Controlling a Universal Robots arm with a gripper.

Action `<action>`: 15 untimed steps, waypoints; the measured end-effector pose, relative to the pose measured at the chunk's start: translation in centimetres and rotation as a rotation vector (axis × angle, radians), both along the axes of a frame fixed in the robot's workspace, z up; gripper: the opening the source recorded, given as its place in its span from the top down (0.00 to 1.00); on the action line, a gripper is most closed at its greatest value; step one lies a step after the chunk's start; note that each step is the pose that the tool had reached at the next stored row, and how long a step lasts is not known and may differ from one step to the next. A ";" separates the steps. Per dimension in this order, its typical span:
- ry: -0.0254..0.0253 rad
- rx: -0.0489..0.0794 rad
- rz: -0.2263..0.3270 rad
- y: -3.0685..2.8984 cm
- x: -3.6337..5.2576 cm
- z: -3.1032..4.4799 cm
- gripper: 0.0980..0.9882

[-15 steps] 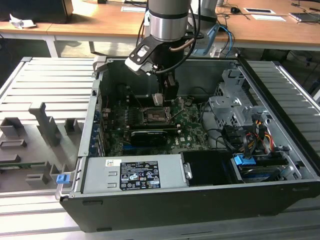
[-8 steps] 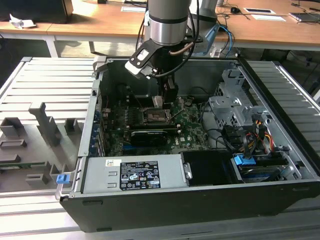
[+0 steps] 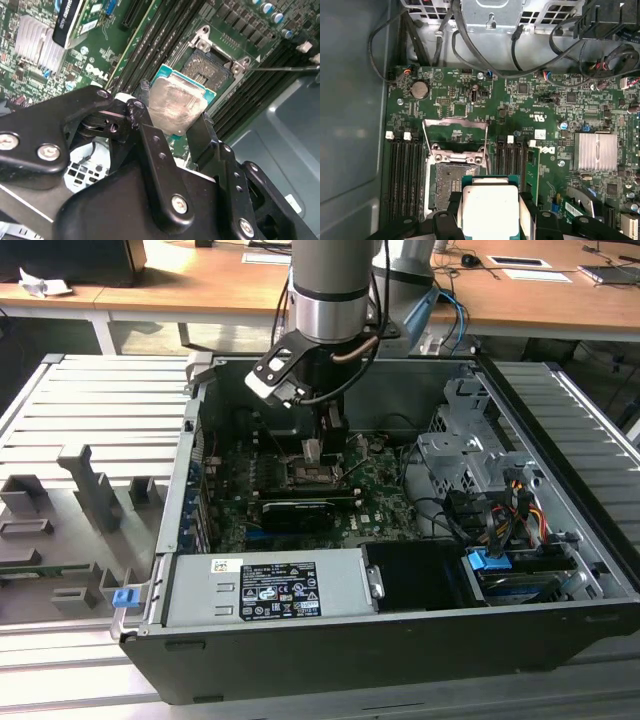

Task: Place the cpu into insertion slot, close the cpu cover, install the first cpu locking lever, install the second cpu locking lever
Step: 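Place the cpu into insertion slot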

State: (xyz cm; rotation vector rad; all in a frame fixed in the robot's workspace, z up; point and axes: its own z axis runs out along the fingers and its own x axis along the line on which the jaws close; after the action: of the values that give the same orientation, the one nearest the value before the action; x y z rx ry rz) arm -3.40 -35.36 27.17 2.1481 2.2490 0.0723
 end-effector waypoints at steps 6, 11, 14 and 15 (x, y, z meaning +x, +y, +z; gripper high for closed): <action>-0.0003 0.000 0.000 0.01 -1.52 -0.27 0.51; -0.0009 0.000 0.000 0.01 -1.90 -0.59 0.51; -0.0029 0.000 0.000 0.01 -1.94 -0.67 0.51; -0.0036 0.000 0.000 0.01 -1.95 -0.70 0.51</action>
State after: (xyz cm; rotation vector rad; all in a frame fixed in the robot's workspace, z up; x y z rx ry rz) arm -5.35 -35.34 26.47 2.1462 2.2472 0.0762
